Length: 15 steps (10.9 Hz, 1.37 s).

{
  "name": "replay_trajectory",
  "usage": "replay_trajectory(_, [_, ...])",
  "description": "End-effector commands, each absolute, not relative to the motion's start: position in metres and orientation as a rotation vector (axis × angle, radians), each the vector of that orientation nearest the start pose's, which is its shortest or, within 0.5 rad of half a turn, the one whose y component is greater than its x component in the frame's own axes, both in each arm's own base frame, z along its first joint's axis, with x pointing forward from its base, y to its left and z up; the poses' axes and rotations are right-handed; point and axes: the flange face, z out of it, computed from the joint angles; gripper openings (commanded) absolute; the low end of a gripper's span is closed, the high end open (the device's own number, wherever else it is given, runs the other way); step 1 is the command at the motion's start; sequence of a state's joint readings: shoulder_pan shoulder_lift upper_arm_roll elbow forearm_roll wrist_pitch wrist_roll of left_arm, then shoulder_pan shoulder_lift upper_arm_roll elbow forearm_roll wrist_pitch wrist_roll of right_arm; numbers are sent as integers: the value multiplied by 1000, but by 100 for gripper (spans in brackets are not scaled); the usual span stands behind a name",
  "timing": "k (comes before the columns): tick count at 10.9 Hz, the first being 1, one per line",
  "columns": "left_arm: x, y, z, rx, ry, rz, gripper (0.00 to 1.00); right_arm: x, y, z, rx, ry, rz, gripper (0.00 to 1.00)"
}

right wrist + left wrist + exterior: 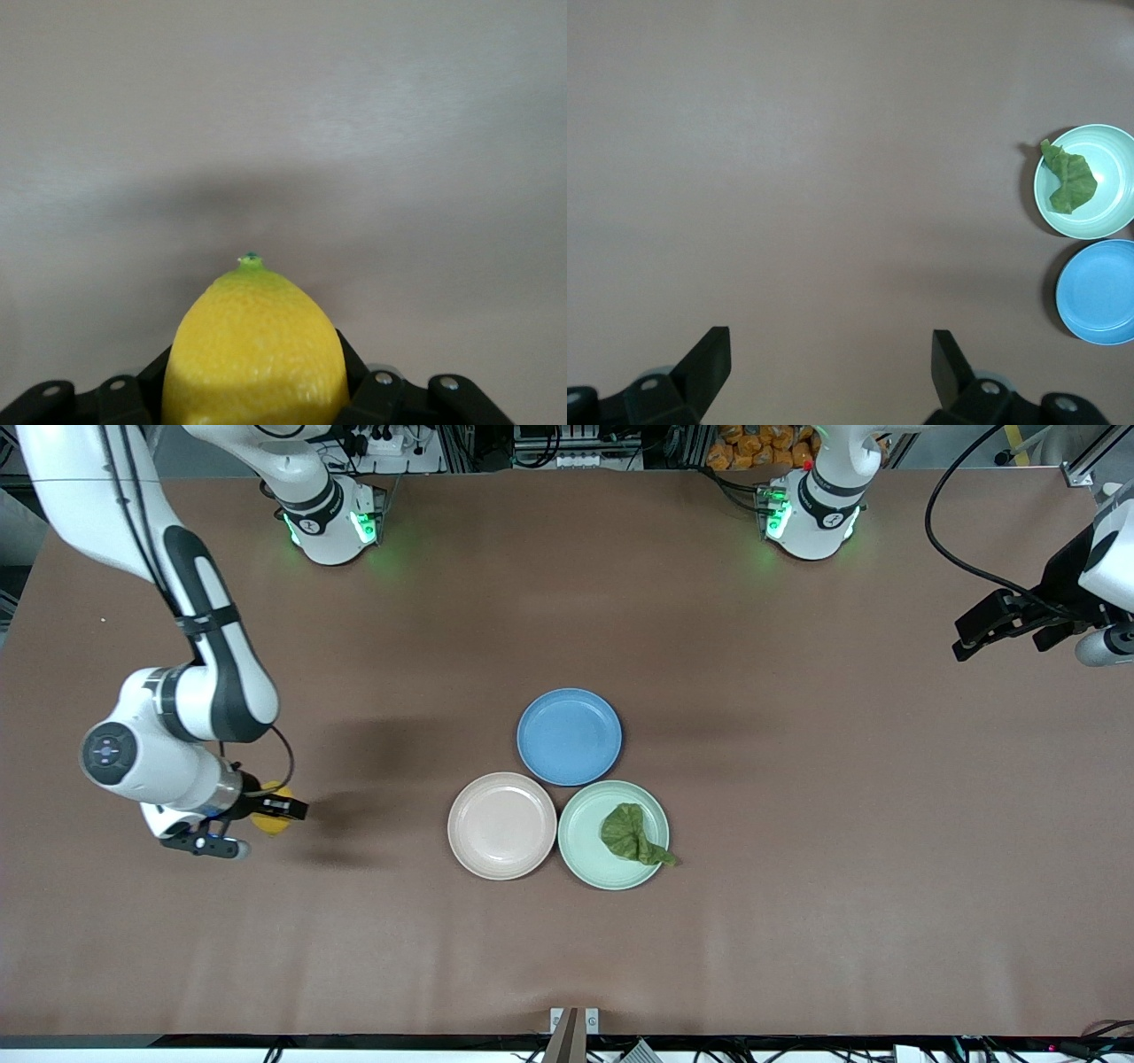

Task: Place lemon and lettuce in plates
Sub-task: 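Carry the lemon with the right gripper over the cream plate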

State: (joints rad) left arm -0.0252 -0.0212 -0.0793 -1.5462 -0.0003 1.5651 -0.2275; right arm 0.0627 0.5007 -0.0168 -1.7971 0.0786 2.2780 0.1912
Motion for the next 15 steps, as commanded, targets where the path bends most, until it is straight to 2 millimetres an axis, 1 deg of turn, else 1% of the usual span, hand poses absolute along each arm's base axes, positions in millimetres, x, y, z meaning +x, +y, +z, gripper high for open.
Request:
replay_trajectory(1, [540, -56, 649, -3161, -152, -51, 100, 653, 76, 284, -3058, 395, 26, 46])
replay_trajectory(2, [540, -57, 650, -3160, -149, -53, 100, 655, 93, 289, -3055, 368, 11, 46])
replay_trajectory(3, [541, -57, 648, -3161, -149, -48, 100, 657, 121, 296, -3055, 324, -14, 46])
replay_trajectory(4, [541, -57, 647, -3161, -149, -46, 100, 660, 139, 301, -3054, 292, -35, 46])
replay_trajectory(5, [541, -57, 647, -3161, -149, -46, 100, 662, 158, 302, -3055, 237, -49, 46])
replay_trajectory(6, [542, -57, 646, -3161, -149, -43, 100, 663, 177, 298, -3056, 190, -52, 46])
replay_trajectory(7, [542, -57, 646, -3161, -149, -41, 100, 663, 207, 299, -3053, 127, -66, 46])
replay_trajectory(8, [544, -57, 643, -3161, -150, -34, 100, 662, 233, 295, -3052, 73, -73, 46])
replay_trajectory(10, [545, -59, 642, -3160, -142, -36, 100, 654, 281, 280, -3054, -25, -65, 46])
replay_trajectory(11, [544, -60, 643, -3161, -138, -39, 100, 655, 286, 274, -3054, -32, -65, 46])
replay_trajectory(13, [544, -59, 644, -3162, -140, -41, 100, 657, 298, 274, -3046, -62, -87, 46])
replay_trajectory(15, [544, -59, 643, -3160, -140, -36, 100, 664, 303, 268, -3040, -63, -101, 47])
